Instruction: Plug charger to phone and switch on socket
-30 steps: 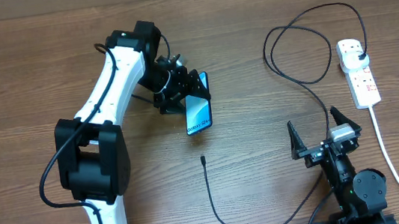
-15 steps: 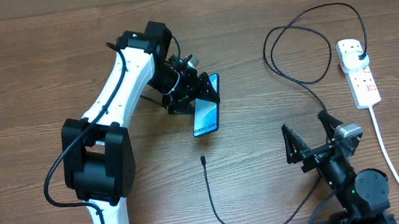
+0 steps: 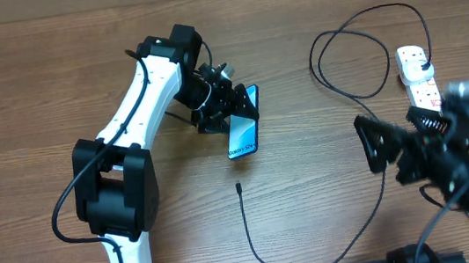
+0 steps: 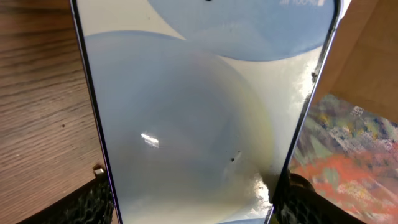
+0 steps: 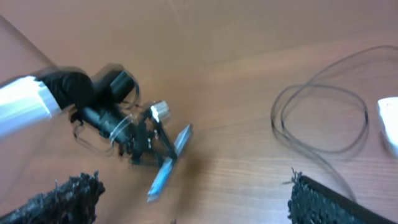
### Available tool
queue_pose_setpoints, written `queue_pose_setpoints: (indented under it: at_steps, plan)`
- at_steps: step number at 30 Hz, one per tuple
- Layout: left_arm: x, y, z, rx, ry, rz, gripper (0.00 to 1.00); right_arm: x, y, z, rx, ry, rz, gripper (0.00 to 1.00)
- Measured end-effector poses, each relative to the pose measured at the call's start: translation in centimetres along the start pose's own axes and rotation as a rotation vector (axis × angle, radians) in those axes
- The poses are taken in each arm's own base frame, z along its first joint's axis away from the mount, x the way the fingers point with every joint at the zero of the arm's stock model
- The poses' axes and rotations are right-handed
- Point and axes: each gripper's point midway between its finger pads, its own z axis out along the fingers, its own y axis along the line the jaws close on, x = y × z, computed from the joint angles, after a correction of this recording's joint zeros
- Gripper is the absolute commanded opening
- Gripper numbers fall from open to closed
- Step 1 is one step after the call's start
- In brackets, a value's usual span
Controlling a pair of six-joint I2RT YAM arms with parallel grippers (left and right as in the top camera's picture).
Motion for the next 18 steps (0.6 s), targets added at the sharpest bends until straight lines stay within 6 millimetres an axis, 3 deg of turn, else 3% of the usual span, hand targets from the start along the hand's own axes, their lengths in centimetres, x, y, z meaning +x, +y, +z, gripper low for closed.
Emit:
queue_pose_setpoints:
  at_steps: [5, 8, 13, 18]
  plan:
    - [0.1, -0.5, 0.4, 0.003, 0.005, 0.016, 0.78, -1.5, 0.4, 2.3, 0.041, 0.203, 0.062, 1.0]
    - [0.2, -0.6, 0.5, 0.003, 0.008, 0.02, 0.78, -1.3, 0.6, 4.7, 0.014, 0.287, 0.098, 0.94]
    - [0.0, -0.7, 0.5, 0.008, 0.001, 0.03, 0.78, 1.6, 1.8, 8.1, -0.092, 0.491, 0.196, 0.89]
    - [0.0, -1.1, 0.5, 0.026, 0.001, 0.035, 0.79, 7.2, 1.2, 11.6, -0.104, 0.719, 0.282, 0.88]
